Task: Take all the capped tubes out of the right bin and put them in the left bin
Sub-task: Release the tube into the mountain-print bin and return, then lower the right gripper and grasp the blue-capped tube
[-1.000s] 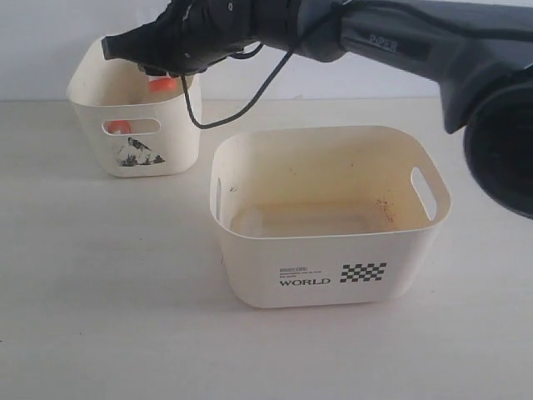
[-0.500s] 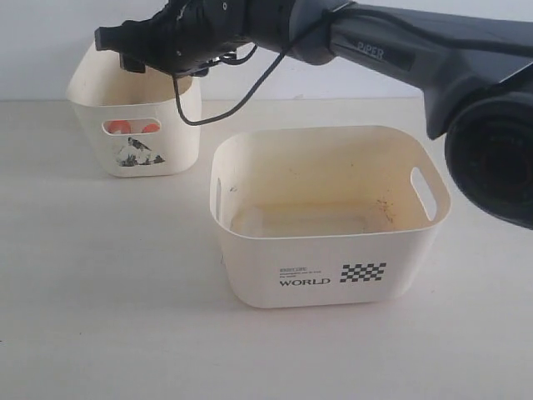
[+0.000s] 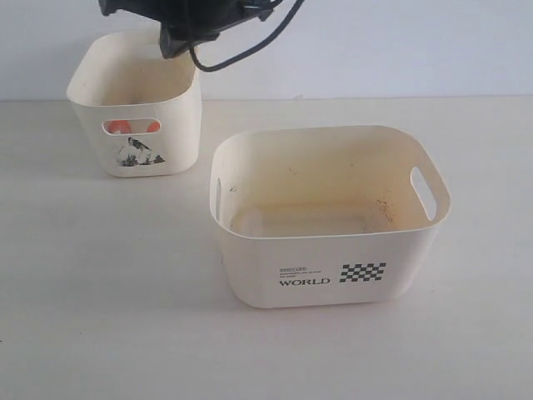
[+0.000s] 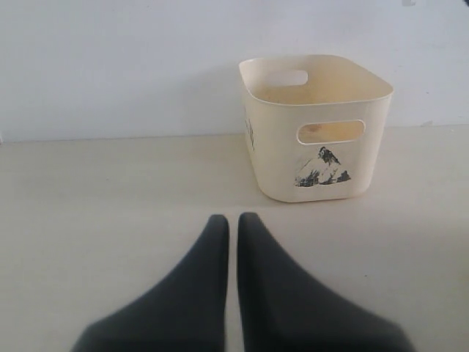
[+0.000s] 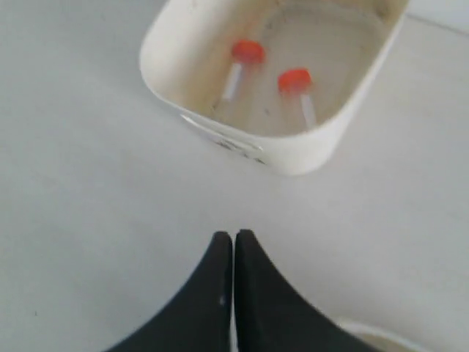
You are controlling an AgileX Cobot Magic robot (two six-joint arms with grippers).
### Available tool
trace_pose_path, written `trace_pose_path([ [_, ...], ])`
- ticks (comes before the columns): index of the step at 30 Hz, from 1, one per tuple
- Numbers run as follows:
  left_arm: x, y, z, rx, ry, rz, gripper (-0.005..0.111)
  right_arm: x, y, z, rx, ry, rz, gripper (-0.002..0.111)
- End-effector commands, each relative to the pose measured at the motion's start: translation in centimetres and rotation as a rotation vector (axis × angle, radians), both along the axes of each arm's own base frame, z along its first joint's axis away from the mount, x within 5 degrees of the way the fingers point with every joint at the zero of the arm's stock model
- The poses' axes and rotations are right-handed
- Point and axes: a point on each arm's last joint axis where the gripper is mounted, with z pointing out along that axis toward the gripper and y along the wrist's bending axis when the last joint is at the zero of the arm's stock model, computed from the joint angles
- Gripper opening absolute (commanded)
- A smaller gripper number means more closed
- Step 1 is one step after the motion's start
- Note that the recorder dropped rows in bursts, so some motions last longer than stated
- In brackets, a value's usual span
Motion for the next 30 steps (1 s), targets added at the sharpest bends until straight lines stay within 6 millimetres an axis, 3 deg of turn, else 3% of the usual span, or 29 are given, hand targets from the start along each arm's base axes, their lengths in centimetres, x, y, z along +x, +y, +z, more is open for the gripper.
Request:
trace_pose_path([
  [1, 0.0, 0.0, 0.1, -0.007, -0.003, 0.002, 0.004, -2.3, -2.6, 2.8, -0.129, 0.065, -0.079, 0.000],
  [5, 0.0, 0.0, 0.1, -0.007, -0.003, 0.002, 0.004, -3.1, -4.2, 4.8, -0.168, 0.016, -0.158, 0.000],
  [8, 0.0, 0.0, 0.1, -0.007, -0.003, 0.002, 0.004, -3.9, -4.8, 3.8, -0.190, 0.068, -0.191, 0.000],
  [12, 0.0, 0.0, 0.1, -0.007, -0.003, 0.002, 0.004, -5.4, -5.9, 0.3, -0.256, 0.202, -0.235, 0.000],
  [16, 0.0, 0.0, 0.1, -0.007, -0.003, 0.002, 0.004, -7.1, -5.7, -5.1, -0.061, 0.358, -0.231, 0.000],
  [17, 0.0, 0.0, 0.1, -0.007, -0.003, 0.002, 0.004, -7.1, -6.8, -6.9, 0.039, 0.420, -0.262, 0.000],
  [19, 0.0, 0.0, 0.1, -0.007, -0.003, 0.002, 0.004, -6.4, -8.5, -7.8, 0.211, 0.395, -0.290, 0.000],
  [22, 0.0, 0.0, 0.1, -0.007, -0.003, 0.002, 0.004, -6.6, -10.6, -9.9, 0.200, 0.403, -0.335, 0.000],
  [24, 0.0, 0.0, 0.1, -0.007, -0.003, 0.002, 0.004, -7.1, -10.6, -11.8, 0.170, 0.455, -0.343, 0.000],
  [30, 0.0, 0.0, 0.1, -0.007, -0.003, 0.002, 0.004, -6.5, -9.1, -14.5, 0.215, 0.530, -0.411, 0.000],
])
